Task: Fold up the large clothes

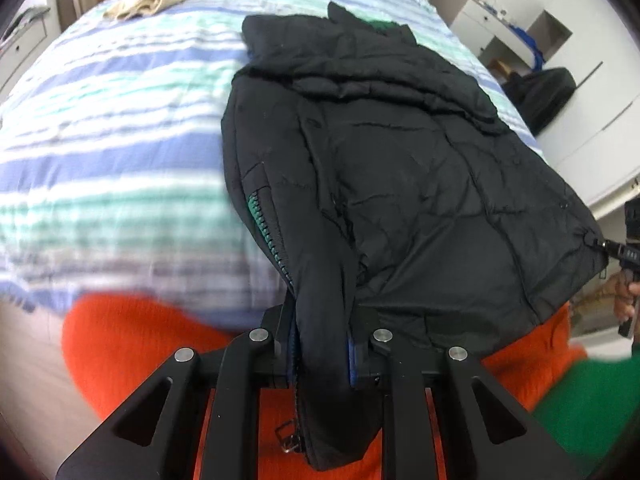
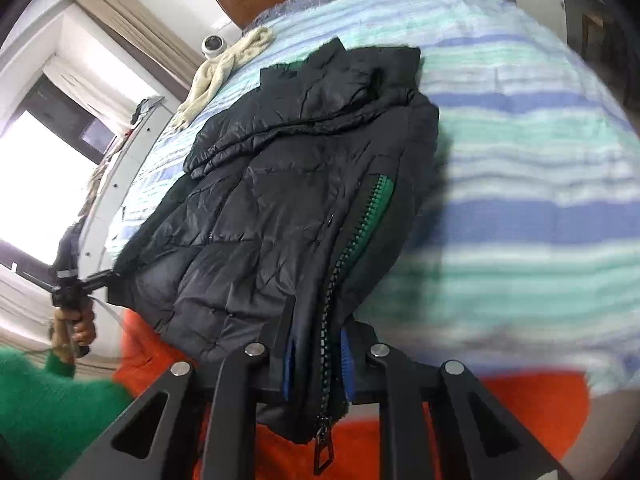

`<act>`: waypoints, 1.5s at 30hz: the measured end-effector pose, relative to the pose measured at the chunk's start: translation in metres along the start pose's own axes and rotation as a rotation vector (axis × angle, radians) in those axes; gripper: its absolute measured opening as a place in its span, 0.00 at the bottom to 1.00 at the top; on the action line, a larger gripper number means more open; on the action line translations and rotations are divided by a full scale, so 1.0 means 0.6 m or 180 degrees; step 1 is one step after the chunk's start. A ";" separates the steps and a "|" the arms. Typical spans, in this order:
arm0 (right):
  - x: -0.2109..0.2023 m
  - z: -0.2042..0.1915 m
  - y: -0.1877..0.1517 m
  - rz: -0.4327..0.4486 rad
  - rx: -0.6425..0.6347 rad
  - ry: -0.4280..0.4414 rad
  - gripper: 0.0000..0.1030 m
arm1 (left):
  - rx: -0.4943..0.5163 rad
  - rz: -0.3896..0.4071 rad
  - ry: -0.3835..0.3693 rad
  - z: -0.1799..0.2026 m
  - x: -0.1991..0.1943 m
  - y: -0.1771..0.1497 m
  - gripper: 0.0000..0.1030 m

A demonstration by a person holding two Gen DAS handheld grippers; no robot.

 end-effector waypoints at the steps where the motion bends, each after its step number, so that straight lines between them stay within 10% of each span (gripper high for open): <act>1: -0.009 -0.001 -0.013 -0.0044 0.0083 0.0072 0.17 | -0.0055 -0.0029 -0.0084 -0.002 -0.017 -0.018 0.16; 6: -0.073 -0.034 -0.006 0.0073 0.0494 0.0688 0.17 | -0.0349 0.0324 -0.0437 -0.025 -0.106 0.015 0.15; 13: -0.043 -0.045 0.219 0.0615 0.0665 0.1168 0.17 | -0.0307 0.1146 -0.0429 -0.103 -0.095 0.256 0.21; 17: 0.052 -0.029 0.340 0.0779 0.0779 0.0994 0.17 | -0.0383 0.0950 -0.0027 -0.150 0.017 0.371 0.26; 21: 0.172 0.039 0.419 0.0754 0.1289 0.0888 0.21 | -0.0469 0.0565 0.0042 -0.175 0.140 0.423 0.57; 25: 0.215 0.081 0.422 0.0651 0.1915 0.1249 0.38 | -0.0797 0.0500 -0.0351 -0.183 0.129 0.422 0.76; 27: 0.198 0.071 0.425 0.0650 0.1892 0.1453 0.57 | -0.0813 0.0777 -0.0624 -0.184 0.082 0.433 0.98; 29: 0.172 0.048 0.431 0.0707 0.1636 0.1475 0.94 | -0.0715 0.1021 -0.0636 -0.190 0.035 0.434 0.99; 36: 0.202 -0.016 0.452 0.0890 0.0093 -0.0078 1.00 | -0.0058 0.0276 0.0127 -0.189 0.169 0.418 0.98; 38: 0.261 -0.034 0.438 0.0669 -0.0274 -0.0378 0.98 | 0.0174 0.0080 0.0360 -0.171 0.212 0.410 0.81; 42: 0.252 -0.077 0.433 0.0944 -0.0655 -0.0830 0.35 | 0.0191 0.0314 0.0581 -0.152 0.161 0.425 0.19; 43: 0.235 -0.086 0.439 0.1040 -0.0656 -0.0863 0.19 | 0.0159 0.0446 0.0582 -0.149 0.134 0.434 0.17; 45: 0.191 -0.109 0.466 0.1366 -0.0711 -0.0897 0.17 | 0.0117 0.0735 0.0602 -0.150 0.091 0.459 0.17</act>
Point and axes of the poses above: each gripper's, at about its wrist camera, not at the fingertips, and x roughly the way its jaws point, z to its right, y to its top, the point moved 6 cm from there along x, roughly the way its jaws point, and after that the axes turned 15 degrees about x, right-handed, at the moved point
